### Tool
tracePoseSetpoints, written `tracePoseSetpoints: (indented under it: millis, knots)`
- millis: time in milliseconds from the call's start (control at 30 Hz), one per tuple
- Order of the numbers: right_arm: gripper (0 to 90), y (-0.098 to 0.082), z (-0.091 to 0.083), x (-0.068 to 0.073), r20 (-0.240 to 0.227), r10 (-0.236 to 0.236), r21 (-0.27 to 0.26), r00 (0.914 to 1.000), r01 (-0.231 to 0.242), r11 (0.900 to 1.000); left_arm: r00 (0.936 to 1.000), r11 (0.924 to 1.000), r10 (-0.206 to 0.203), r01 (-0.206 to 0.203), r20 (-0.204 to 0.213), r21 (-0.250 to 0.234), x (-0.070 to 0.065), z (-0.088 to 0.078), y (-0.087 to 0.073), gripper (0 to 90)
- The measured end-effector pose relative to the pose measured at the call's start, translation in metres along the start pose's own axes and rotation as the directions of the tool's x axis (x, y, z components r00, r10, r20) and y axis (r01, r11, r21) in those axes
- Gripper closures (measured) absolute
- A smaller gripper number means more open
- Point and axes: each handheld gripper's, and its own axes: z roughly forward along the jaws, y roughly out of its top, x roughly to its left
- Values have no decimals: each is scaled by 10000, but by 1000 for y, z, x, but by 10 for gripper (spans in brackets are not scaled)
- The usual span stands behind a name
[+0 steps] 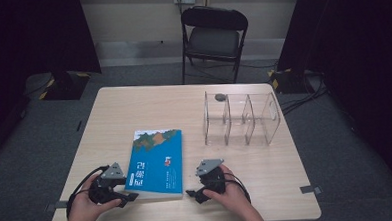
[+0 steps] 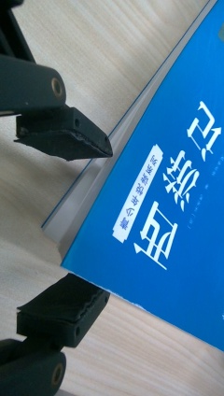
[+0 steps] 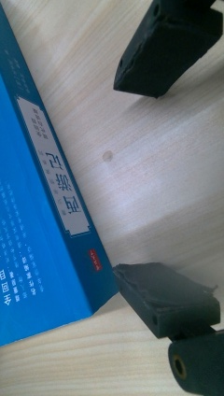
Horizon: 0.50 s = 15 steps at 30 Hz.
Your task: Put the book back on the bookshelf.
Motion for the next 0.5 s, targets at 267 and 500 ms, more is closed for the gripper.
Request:
tracePoseSetpoints:
  millis: [267,500]
  knots:
    - [97,-1,-2,4,49,136,20,9999,-136,9999,10000,9998,5,-4,48,-174,0,-5,7,316]
    - [136,10,-25,4,-389,246,-674,9989,-272,9974,10000,9998,-30,31,41,-205,0,-7,8,316]
